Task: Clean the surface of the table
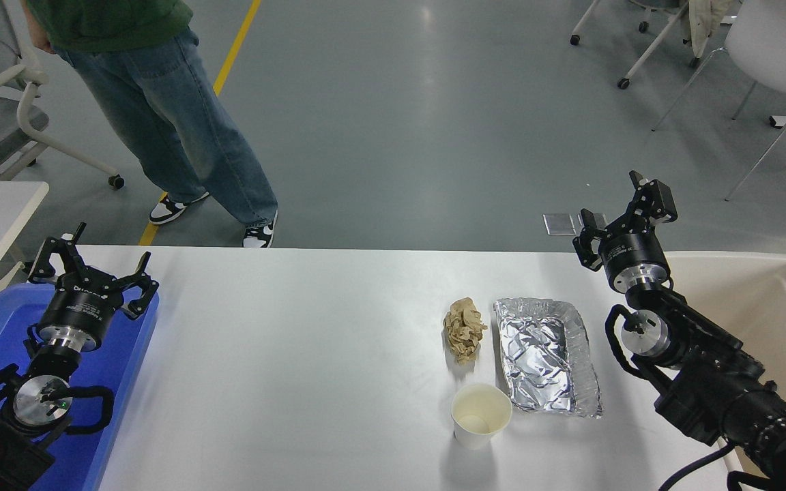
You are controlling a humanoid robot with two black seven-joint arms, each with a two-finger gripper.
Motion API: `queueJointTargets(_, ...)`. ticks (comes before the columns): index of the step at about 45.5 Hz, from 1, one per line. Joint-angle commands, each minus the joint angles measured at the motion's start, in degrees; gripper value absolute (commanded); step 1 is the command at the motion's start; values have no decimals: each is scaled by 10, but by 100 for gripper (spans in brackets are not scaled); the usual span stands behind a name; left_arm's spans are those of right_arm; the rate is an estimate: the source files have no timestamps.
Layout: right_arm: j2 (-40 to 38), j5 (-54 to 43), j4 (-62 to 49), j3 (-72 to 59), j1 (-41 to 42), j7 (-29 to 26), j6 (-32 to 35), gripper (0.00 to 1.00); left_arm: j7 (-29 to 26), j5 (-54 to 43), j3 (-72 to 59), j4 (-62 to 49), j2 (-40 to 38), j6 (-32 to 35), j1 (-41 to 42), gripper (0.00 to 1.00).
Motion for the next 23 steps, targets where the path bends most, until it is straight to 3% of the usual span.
queueJointTargets(1, -4, 0, 1, 0, 0, 0, 0, 100, -1, 0, 0, 0, 0, 0, 0, 100)
queueJointTargets(23, -4, 1, 5, 1, 1, 0, 4, 100, 0, 0, 0, 0, 0, 0, 1, 100)
